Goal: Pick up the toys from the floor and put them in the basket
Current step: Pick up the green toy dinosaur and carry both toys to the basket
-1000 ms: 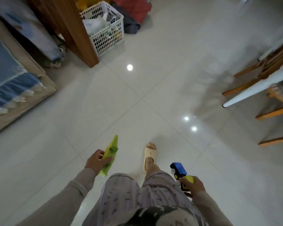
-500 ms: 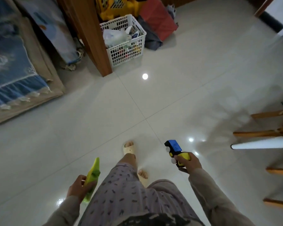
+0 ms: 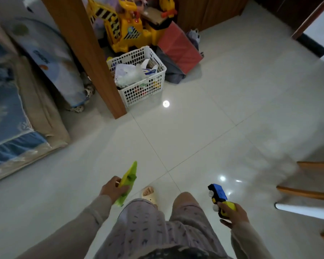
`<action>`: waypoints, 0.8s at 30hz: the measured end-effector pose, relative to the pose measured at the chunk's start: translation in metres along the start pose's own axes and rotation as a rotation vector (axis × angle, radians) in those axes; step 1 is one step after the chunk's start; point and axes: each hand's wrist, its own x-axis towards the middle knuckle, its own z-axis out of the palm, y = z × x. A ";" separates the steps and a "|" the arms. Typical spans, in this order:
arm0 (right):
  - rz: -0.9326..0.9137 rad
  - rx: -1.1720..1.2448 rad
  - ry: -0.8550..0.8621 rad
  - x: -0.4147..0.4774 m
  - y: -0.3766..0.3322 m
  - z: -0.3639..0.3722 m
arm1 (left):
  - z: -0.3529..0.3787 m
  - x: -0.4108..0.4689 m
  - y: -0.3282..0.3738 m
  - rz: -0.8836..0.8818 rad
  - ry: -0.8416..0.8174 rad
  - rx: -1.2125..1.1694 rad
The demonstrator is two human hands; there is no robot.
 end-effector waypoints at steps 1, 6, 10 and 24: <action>0.012 0.017 0.007 0.005 -0.010 -0.002 | -0.005 0.009 0.020 0.021 -0.007 -0.002; 0.029 0.028 0.008 0.042 -0.077 -0.001 | -0.019 0.058 0.111 0.114 0.041 -0.039; 0.005 -0.069 -0.043 0.079 -0.156 0.015 | -0.019 0.090 0.162 0.087 0.060 -0.090; -0.349 -0.463 -0.294 0.156 -0.480 0.059 | -0.012 0.124 0.223 -0.354 0.177 -0.432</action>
